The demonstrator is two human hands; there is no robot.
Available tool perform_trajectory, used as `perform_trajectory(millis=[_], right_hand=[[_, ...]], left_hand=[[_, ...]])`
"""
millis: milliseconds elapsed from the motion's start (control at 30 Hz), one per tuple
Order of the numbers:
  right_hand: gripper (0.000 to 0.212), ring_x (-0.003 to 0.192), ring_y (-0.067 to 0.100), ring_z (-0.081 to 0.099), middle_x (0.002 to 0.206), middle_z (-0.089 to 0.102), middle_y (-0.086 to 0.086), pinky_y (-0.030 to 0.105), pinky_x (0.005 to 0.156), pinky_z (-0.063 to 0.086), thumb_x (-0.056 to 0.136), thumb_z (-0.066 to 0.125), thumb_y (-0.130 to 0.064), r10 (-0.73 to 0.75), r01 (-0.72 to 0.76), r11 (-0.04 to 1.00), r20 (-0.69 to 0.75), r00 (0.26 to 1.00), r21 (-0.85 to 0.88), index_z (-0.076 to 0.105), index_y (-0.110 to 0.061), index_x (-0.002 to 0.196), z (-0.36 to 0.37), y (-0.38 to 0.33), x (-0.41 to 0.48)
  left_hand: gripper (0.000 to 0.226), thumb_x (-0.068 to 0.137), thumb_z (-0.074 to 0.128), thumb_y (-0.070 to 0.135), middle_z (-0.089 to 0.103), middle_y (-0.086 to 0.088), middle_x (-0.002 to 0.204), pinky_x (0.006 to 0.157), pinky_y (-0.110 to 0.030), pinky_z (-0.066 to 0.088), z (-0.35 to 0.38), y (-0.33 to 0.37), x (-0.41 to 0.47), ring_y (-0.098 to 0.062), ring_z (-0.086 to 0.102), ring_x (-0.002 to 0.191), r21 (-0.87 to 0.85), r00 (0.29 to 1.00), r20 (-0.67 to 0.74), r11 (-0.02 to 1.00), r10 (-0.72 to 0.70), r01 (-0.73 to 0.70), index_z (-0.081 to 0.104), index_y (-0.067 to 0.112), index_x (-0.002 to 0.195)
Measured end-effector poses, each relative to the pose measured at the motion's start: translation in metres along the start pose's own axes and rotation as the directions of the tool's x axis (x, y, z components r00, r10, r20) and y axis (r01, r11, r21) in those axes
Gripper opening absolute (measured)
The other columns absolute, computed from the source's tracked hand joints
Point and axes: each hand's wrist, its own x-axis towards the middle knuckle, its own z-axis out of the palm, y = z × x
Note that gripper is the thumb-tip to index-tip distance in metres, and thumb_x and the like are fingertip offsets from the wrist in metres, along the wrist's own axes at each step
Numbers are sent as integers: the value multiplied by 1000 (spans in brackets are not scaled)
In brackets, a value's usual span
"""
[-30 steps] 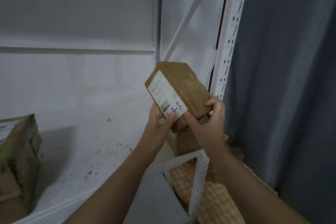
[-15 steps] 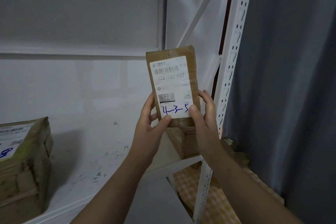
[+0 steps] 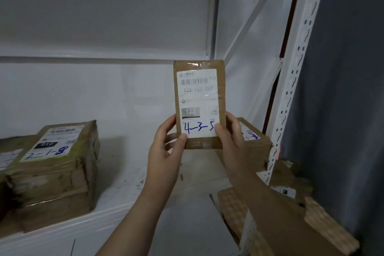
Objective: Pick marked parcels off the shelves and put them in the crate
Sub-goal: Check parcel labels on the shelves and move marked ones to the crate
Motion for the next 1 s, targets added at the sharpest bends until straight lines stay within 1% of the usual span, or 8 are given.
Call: perform_trajectory(millis=[67, 200, 300, 433, 600, 767, 867, 1000], right_hand=[[46, 106, 1, 61, 110, 66, -17, 28, 88, 52, 84, 61, -35, -1, 5, 999, 90, 996, -39, 46, -41, 127, 10, 2, -6], [42, 100, -12, 59, 105, 66, -25, 10, 79, 49, 93, 57, -8, 15, -46, 993, 265, 964, 110, 46, -37, 122, 39, 10, -20], [45, 116, 3, 56, 123, 61, -18, 27, 95, 49, 93, 59, -15, 9, -45, 991, 271, 963, 126, 42, -41, 126, 68, 33, -26], [46, 122, 10, 52, 133, 53, -4, 31, 101, 45, 83, 63, -21, -59, 58, 998, 309, 949, 14, 47, -42, 121, 101, 53, -34], [48, 124, 8, 46, 129, 50, -6, 22, 106, 37, 84, 69, -8, -89, 153, 977, 369, 925, -149, 53, -30, 122, 124, 71, -42], [44, 120, -2, 40, 137, 46, 4, -1, 98, 26, 84, 69, -11, -126, 237, 936, 380, 916, -260, 57, -20, 126, 141, 79, -49], [45, 105, -8, 41, 128, 48, 8, -4, 91, 27, 82, 72, -9, -179, 280, 922, 347, 921, -268, 59, -16, 124, 148, 77, -51], [56, 102, -8, 41, 126, 44, 1, -3, 86, 32, 83, 71, -13, -113, 218, 922, 315, 942, -321, 49, -17, 134, 154, 79, -55]], left_hand=[[34, 92, 57, 17, 62, 18, 116, 84, -31, 55, -10, -3, -6, -7, 62, 102, 41, 995, -100, 999, 18, -14, 51, 38, 118], [27, 91, 60, 32, 61, 14, 118, 84, -31, 53, -43, -12, -19, -7, 60, 105, 292, 983, -147, 954, 109, -62, 53, 38, 116], [41, 86, 67, 23, 44, 9, 136, 92, -10, 41, -73, -16, -30, 7, 43, 119, 589, 984, -3, 796, 178, -142, 53, 32, 124], [45, 88, 59, 3, 44, -3, 138, 83, -27, 48, -107, -13, -38, -14, 53, 112, 830, 986, 56, 541, 160, -135, 54, 18, 130], [37, 81, 65, 0, 59, -10, 117, 65, -36, 52, -137, -22, -38, -33, 63, 89, 941, 983, 155, 287, 100, -178, 61, 7, 117], [25, 81, 52, 21, 65, -1, 89, 62, -36, 40, -160, -27, -35, -29, 58, 75, 971, 956, 238, -8, 174, -240, 68, 15, 99], [31, 84, 45, 31, 67, 2, 90, 68, -36, 31, -165, -23, -35, -27, 57, 82, 968, 951, 250, -78, 180, -240, 70, 17, 97], [34, 85, 44, 32, 68, 1, 96, 74, -37, 29, -171, -23, -39, -28, 57, 90, 966, 949, 258, -42, 182, -254, 70, 17, 101]])
